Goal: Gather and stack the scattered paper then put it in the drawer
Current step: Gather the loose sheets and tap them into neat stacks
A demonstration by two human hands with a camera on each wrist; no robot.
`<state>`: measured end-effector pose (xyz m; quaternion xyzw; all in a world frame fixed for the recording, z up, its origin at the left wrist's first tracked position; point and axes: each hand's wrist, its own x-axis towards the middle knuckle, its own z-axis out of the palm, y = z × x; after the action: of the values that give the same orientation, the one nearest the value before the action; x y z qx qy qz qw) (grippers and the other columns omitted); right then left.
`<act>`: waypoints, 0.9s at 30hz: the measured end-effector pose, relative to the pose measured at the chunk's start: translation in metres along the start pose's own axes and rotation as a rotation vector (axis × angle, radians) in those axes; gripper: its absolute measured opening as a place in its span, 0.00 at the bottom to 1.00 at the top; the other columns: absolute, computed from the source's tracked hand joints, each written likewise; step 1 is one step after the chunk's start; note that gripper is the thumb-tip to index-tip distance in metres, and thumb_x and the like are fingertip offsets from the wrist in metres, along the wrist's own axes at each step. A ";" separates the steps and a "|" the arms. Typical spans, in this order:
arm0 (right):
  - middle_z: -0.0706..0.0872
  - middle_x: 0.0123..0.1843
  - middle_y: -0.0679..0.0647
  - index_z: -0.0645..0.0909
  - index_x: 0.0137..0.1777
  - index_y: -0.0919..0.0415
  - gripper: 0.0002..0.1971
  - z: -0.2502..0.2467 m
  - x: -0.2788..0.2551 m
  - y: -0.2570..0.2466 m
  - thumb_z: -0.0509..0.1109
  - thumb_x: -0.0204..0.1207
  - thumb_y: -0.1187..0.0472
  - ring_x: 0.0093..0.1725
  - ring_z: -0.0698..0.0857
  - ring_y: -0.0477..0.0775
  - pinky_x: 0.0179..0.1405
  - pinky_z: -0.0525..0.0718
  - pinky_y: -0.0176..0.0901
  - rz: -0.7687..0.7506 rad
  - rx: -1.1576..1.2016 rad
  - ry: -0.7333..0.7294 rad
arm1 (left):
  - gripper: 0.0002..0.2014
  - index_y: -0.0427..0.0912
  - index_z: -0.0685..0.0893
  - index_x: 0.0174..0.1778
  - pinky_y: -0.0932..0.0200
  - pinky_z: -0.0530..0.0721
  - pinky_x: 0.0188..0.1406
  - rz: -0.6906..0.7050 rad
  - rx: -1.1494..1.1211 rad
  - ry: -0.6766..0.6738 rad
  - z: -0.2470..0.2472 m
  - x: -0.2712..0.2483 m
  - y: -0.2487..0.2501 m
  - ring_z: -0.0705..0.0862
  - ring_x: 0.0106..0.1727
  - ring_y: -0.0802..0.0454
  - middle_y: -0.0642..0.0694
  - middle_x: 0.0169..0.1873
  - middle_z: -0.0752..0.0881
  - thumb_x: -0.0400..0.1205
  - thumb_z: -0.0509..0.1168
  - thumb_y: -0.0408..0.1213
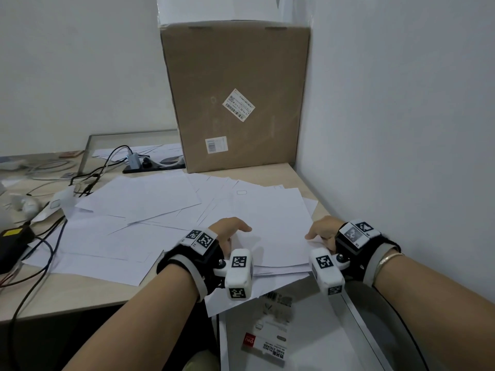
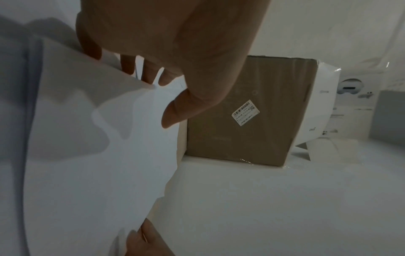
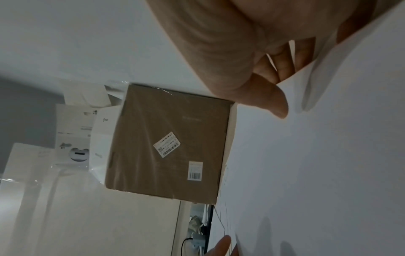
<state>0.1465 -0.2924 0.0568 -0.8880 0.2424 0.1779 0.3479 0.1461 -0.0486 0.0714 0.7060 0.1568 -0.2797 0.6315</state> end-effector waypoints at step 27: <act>0.85 0.53 0.58 0.79 0.61 0.64 0.11 -0.011 -0.047 0.031 0.67 0.81 0.60 0.48 0.84 0.55 0.43 0.84 0.45 -0.180 0.641 -0.330 | 0.16 0.32 0.71 0.71 0.73 0.76 0.15 0.318 0.075 -0.098 -0.011 -0.029 -0.012 0.83 0.25 0.58 0.45 0.34 0.81 0.86 0.56 0.25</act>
<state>0.0920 -0.3057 0.0706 -0.7111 0.1473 0.2025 0.6569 0.1185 -0.0324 0.0790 0.7303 0.0017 -0.2160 0.6481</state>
